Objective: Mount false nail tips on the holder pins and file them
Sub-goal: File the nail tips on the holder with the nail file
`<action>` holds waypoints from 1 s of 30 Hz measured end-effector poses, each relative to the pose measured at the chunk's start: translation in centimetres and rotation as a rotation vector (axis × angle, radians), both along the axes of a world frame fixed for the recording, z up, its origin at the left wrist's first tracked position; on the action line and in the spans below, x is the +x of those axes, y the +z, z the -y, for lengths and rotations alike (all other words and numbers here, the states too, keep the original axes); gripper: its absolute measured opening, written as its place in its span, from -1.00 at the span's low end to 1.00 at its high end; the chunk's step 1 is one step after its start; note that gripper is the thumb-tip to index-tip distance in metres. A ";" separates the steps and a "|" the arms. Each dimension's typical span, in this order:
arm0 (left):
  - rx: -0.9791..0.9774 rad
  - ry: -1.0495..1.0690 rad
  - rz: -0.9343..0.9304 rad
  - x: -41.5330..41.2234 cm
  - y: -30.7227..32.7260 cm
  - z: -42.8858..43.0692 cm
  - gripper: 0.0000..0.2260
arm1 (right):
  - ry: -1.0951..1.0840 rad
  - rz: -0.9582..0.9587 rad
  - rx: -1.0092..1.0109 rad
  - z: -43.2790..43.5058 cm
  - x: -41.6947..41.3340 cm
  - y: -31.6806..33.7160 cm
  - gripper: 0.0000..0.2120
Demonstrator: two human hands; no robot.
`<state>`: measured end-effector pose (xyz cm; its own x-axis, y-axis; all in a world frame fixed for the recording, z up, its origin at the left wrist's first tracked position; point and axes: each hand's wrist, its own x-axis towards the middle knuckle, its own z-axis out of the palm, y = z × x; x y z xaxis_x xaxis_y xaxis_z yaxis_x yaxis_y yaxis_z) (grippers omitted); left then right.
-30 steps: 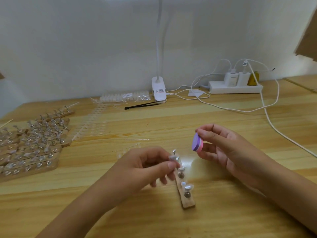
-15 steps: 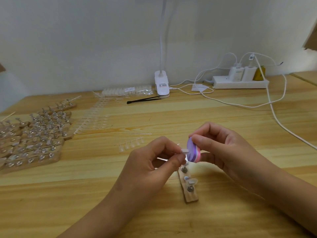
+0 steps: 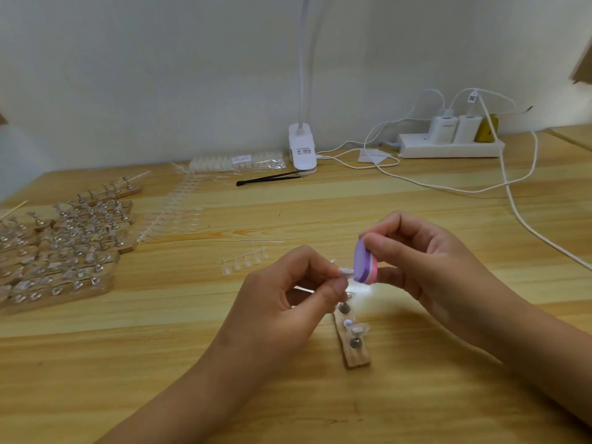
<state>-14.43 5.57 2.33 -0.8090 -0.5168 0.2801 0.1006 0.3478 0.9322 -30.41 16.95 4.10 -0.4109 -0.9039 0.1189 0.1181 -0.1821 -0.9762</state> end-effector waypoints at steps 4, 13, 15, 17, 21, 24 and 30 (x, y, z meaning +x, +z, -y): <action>0.000 0.014 0.004 0.0 0.1 0.0 -0.96 | 0.093 -0.059 0.020 -0.1 0.1 -0.1 -0.83; 0.006 0.026 0.000 0.0 0.0 0.0 -0.97 | 0.029 -0.071 -0.021 0.0 0.1 -0.5 -0.85; 0.012 0.014 -0.009 0.0 0.0 0.0 -0.99 | -0.048 -0.028 -0.046 0.1 0.0 -0.7 -0.83; 0.015 -0.002 -0.024 0.0 0.0 -0.2 -0.99 | -0.030 -0.010 -0.052 0.1 -0.1 -0.7 -0.85; 0.013 -0.001 -0.039 -0.1 0.0 -0.1 -0.94 | 0.045 -0.038 -0.040 -0.1 -0.6 -0.3 -0.88; 0.005 0.010 -0.029 -0.1 -0.2 0.2 -0.97 | 0.091 -0.085 -0.041 -0.3 -0.6 -0.4 -0.88; -0.010 -0.001 -0.014 0.0 -0.3 0.1 -0.97 | 0.046 -0.105 -0.046 -0.2 -0.6 -0.6 -0.82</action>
